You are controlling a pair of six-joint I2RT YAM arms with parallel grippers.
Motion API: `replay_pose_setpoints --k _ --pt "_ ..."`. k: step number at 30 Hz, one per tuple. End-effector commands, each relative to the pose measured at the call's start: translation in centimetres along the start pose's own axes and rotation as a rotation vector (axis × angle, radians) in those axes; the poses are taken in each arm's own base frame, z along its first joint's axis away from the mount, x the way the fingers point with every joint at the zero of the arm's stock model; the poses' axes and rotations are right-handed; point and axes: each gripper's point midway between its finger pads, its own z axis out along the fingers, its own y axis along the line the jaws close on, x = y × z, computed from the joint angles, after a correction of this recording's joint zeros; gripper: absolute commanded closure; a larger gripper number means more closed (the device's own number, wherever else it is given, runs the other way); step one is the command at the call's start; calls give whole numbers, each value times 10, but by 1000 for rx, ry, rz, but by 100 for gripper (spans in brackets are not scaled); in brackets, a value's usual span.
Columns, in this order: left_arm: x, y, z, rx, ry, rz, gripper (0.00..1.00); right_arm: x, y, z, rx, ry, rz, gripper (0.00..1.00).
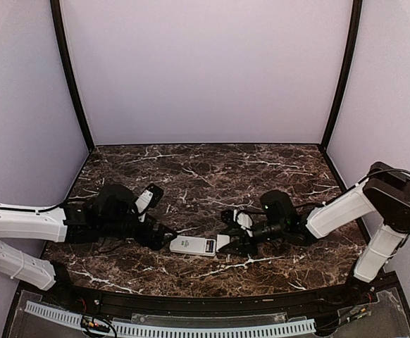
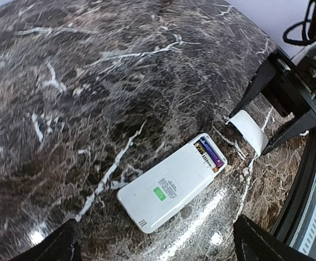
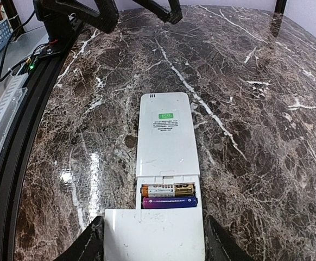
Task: Load the batteries into the remote control
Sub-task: Place the battery cover on the remote control without the battery cover.
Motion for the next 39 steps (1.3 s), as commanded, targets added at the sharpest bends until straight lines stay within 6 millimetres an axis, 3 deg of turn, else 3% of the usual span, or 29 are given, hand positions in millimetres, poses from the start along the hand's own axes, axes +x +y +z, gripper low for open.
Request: replay_pose_setpoints --k 1,7,12,18,39 --pt "-4 21 -2 -63 -155 -296 1 -14 -4 9 -22 -75 -59 58" --pt "22 35 14 -126 -90 -324 1 -8 -5 15 -27 -78 -53 58" --pt "26 30 27 -73 -107 -369 1 -7 -5 22 -36 -81 -50 58" --pt "46 29 46 -61 -39 -395 4 -2 -8 33 -43 -76 -51 56" --pt "49 27 52 -46 -26 -394 7 9 -10 46 -37 -51 -11 51"
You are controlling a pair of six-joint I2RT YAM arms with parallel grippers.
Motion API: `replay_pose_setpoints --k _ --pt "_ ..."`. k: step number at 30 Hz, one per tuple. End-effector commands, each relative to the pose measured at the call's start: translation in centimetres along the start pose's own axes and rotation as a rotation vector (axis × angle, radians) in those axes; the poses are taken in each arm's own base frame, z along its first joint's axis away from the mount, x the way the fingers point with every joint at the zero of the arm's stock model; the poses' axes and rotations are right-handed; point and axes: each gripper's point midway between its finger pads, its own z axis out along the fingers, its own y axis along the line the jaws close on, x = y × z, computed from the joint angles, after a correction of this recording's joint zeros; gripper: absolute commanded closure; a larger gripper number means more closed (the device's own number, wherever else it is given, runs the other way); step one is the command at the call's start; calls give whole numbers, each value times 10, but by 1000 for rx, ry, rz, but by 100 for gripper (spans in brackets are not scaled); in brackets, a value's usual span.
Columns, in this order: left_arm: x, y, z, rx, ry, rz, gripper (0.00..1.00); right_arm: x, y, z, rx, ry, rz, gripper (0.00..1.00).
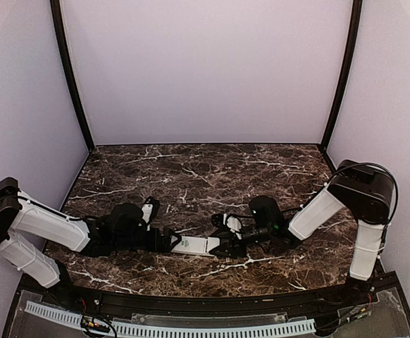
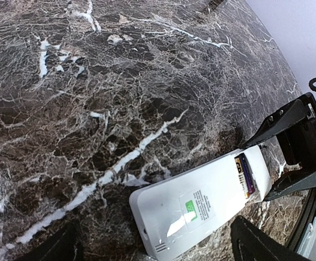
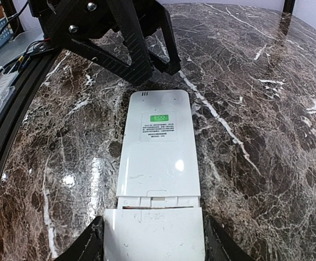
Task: Load the batteries into the remote control
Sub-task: Place the battery cover on the remote control without the battery cover.
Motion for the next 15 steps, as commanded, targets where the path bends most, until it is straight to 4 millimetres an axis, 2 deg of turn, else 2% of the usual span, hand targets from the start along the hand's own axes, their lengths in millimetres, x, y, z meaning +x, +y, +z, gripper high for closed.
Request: replay_pose_setpoints --k 1,15 --pt "3 2 1 2 6 -7 7 -5 -2 6 6 -19 -4 51" --pt "5 2 2 10 9 -4 6 4 -4 11 2 13 -1 46"
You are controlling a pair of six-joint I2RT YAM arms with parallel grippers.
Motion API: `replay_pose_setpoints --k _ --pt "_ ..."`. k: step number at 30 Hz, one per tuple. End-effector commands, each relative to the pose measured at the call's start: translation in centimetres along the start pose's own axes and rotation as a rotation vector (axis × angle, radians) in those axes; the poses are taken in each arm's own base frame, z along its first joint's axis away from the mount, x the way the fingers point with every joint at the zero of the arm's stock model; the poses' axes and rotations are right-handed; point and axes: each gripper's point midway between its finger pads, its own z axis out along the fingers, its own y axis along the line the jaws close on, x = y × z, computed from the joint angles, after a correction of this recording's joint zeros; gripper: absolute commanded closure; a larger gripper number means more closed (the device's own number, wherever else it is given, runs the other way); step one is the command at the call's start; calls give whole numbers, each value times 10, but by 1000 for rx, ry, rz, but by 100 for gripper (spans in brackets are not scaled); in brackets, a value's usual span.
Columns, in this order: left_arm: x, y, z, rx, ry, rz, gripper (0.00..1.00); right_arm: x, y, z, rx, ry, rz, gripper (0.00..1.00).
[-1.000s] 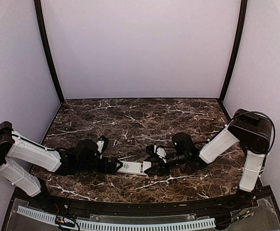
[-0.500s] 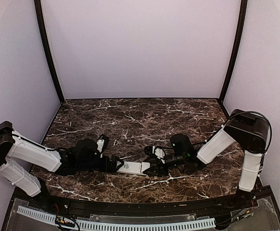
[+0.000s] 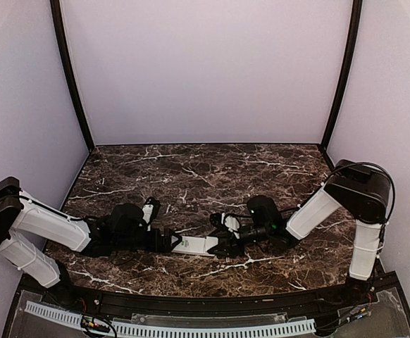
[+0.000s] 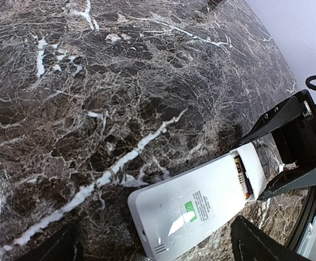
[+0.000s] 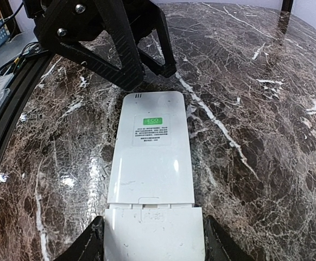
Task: Load the batteries into the remote control
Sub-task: Place the battery cover on the remote control without the battery cover.
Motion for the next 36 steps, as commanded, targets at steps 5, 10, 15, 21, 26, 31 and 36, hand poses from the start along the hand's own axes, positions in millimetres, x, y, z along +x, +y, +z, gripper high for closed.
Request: replay_pose_setpoints --k 5,10,15,21,26,31,36 --pt "4 2 0 7 5 -3 6 11 2 6 -10 36 3 45" --pt "4 2 1 6 4 -2 6 13 7 7 -36 49 5 44" --pt "3 2 1 7 3 -3 6 13 13 7 -57 65 12 41" --pt "3 3 2 4 4 -3 6 15 7 7 -19 79 21 40" --pt "3 4 2 3 3 -7 6 11 5 7 -11 75 16 37" --pt "7 1 3 26 24 -9 6 9 8 8 -23 79 17 33" --pt "7 1 4 32 29 -9 6 9 11 8 -35 88 24 31"
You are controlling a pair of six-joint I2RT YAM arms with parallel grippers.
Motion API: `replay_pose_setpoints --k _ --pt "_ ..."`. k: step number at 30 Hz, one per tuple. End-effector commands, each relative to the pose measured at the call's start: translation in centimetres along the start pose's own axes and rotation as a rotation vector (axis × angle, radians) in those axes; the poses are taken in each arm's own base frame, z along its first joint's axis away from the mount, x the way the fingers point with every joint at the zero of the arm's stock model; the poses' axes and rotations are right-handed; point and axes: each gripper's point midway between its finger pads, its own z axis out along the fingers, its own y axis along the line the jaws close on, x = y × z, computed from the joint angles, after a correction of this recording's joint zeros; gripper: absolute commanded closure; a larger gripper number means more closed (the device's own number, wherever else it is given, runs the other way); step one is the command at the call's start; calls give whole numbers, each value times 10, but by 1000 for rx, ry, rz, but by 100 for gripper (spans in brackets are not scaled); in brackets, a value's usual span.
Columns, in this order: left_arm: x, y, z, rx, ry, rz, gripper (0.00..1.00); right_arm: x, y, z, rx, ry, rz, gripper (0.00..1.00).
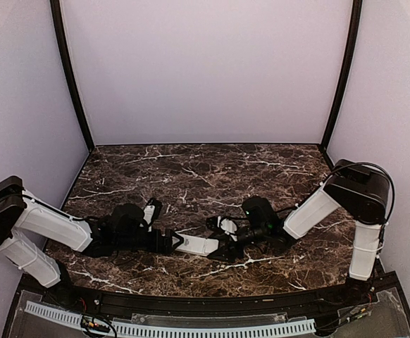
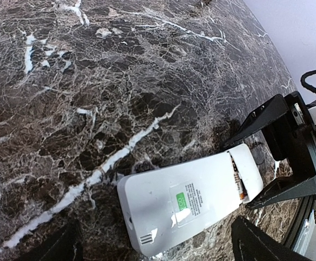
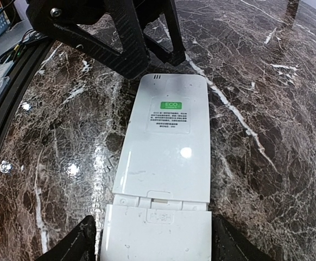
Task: Load the batteries into the remote control
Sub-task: Place the battery cover on the remote control without the battery cover.
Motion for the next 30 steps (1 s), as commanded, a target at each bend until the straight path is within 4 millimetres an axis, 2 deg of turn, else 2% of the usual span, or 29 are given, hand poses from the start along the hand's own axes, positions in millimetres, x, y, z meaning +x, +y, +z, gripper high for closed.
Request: replay_pose_setpoints --k 1,8,13,22,30 --pt "5 4 0 4 16 -5 6 -2 6 1 -14 17 5 31" --pt "5 4 1 6 17 -6 6 -7 7 -1 13 16 -8 40" --pt "5 4 1 9 17 -8 6 -6 6 0 42 27 -20 43" --pt "5 5 1 7 19 -10 6 -3 11 2 85 44 -1 42" --pt "6 6 2 10 23 -13 6 -1 10 1 115 60 12 36"
